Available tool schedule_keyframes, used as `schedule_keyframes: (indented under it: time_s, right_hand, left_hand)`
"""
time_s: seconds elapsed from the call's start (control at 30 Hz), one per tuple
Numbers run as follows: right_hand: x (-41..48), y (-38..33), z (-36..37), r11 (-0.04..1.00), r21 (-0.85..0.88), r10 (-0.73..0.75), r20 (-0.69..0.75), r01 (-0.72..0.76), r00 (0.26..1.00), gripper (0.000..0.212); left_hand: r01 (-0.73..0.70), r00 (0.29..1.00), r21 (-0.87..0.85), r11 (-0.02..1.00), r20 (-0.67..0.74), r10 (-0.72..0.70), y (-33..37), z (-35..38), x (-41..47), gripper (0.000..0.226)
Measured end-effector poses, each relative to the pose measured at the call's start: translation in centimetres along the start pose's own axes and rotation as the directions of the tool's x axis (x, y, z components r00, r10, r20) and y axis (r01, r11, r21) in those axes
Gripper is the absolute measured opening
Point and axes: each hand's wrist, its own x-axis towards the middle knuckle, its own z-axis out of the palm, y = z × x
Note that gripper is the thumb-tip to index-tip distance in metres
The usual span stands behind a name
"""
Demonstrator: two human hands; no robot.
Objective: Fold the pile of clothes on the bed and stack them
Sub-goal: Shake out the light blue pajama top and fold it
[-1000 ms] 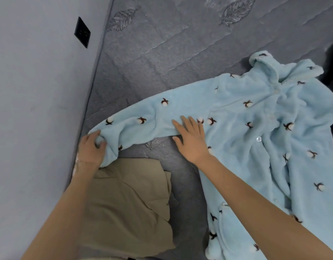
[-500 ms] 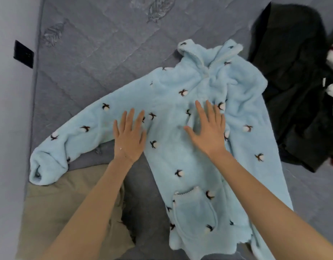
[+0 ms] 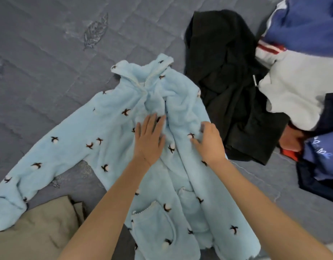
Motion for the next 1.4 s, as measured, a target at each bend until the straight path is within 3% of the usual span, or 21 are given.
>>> schedule_keyframes:
  time_s: [0.07, 0.13, 0.23, 0.33, 0.4, 0.53, 0.63, 0.73, 0.77, 0.8, 0.87, 0.93, 1.0, 1.07, 1.2, 1.3, 1.4]
  right_hand:
    - [0.6, 0.4, -0.9, 0.994, 0.107, 0.018, 0.048, -0.023, 0.999, 0.033]
    - [0.9, 0.6, -2.0, 0.984, 0.174, -0.052, 0.035, 0.045, 0.998, 0.02]
    - [1.0, 1.0, -3.7, 0.967, 0.207, -0.148, -0.027, 0.151, 0.989, 0.019]
    - [1.0, 2.1, -5.8, 0.952, 0.297, -0.084, 0.011, 0.077, 0.996, 0.02]
    - [0.9, 2.8, -7.3, 0.928, 0.373, -0.029, 0.028, 0.017, 0.999, 0.02]
    - [1.2, 3.8, -10.6, 0.842, 0.516, 0.15, 0.059, -0.158, 0.987, 0.032]
    - [1.9, 5.9, -13.2, 0.794, 0.524, 0.17, 0.296, -0.309, 0.94, 0.031]
    - [1.9, 8.9, -14.9, 0.804, 0.443, 0.136, 0.513, -0.397, 0.847, 0.016]
    - [1.7, 9.6, -15.2, 0.807, 0.43, 0.129, 0.541, -0.405, 0.831, 0.02]
    - [1.6, 10.2, -15.4, 0.794, 0.446, 0.129, 0.539, -0.413, 0.832, 0.029]
    - [1.4, 10.5, -15.9, 0.802, 0.483, 0.135, 0.427, -0.352, 0.894, 0.037]
    - [1.7, 10.2, -17.2, 0.855, 0.463, 0.145, 0.22, -0.234, 0.965, 0.034]
    - [2.5, 9.6, -19.2, 0.848, 0.51, 0.138, 0.043, -0.14, 0.99, 0.035]
    - [3.5, 9.2, -21.3, 0.835, 0.545, 0.111, -0.021, -0.082, 0.994, 0.036]
    - [4.6, 9.6, -23.8, 0.854, 0.517, 0.057, 0.015, -0.057, 0.998, 0.032]
    - [4.5, 11.3, -24.9, 0.85, 0.515, 0.076, 0.098, -0.116, 0.992, 0.028]
    - [4.6, 13.4, -25.5, 0.899, 0.4, 0.077, 0.254, -0.177, 0.964, 0.042]
  left_hand:
    - [-0.024, 1.0, 0.011, 1.0, -0.01, 0.024, 1.6, 0.0, 1.1, 0.059]
    - [-0.08, 0.997, 0.052, 0.995, -0.018, 0.081, 3.2, -0.2, 2.5, 0.056]
    - [-0.254, 0.966, 0.143, 0.956, -0.003, 0.257, 5.7, -0.6, 5.3, 0.053]
    - [-0.391, 0.919, 0.181, 0.902, 0.124, 0.374, 8.4, -1.6, 7.9, 0.043]
    - [-0.408, 0.912, 0.1, 0.908, 0.084, 0.4, 10.3, -2.1, 9.0, 0.027]
    - [-0.319, 0.946, -0.221, 0.922, -0.123, 0.298, 14.3, -3.4, 10.5, 0.009]
    - [-0.267, 0.96, -0.402, 0.876, -0.191, 0.205, 16.6, -4.5, 12.3, 0.001]
    - [-0.14, 0.978, -0.651, 0.746, -0.21, 0.0, 18.5, -5.8, 14.0, 0.012]
    - [-0.113, 0.976, -0.698, 0.707, -0.211, -0.053, 18.8, -6.1, 14.4, 0.012]
    - [-0.097, 0.973, -0.7, 0.708, -0.216, -0.081, 19.0, -6.3, 14.8, 0.009]
    - [-0.129, 0.967, -0.534, 0.836, -0.254, -0.012, 18.8, -6.2, 15.4, 0.005]
    - [-0.23, 0.964, -0.253, 0.94, -0.19, 0.185, 18.9, -5.6, 15.7, 0.034]
    - [-0.358, 0.933, -0.174, 0.917, -0.026, 0.359, 20.2, -5.3, 15.4, 0.055]
    - [-0.424, 0.877, -0.266, 0.866, 0.118, 0.466, 22.8, -5.2, 15.0, 0.062]
    - [-0.493, 0.821, -0.345, 0.798, 0.119, 0.559, 27.3, -4.6, 15.7, 0.047]
    - [-0.421, 0.878, -0.394, 0.817, 0.046, 0.476, 28.8, -4.2, 16.9, 0.023]
    - [-0.284, 0.943, -0.611, 0.739, -0.037, 0.331, 29.6, -4.6, 17.9, 0.016]
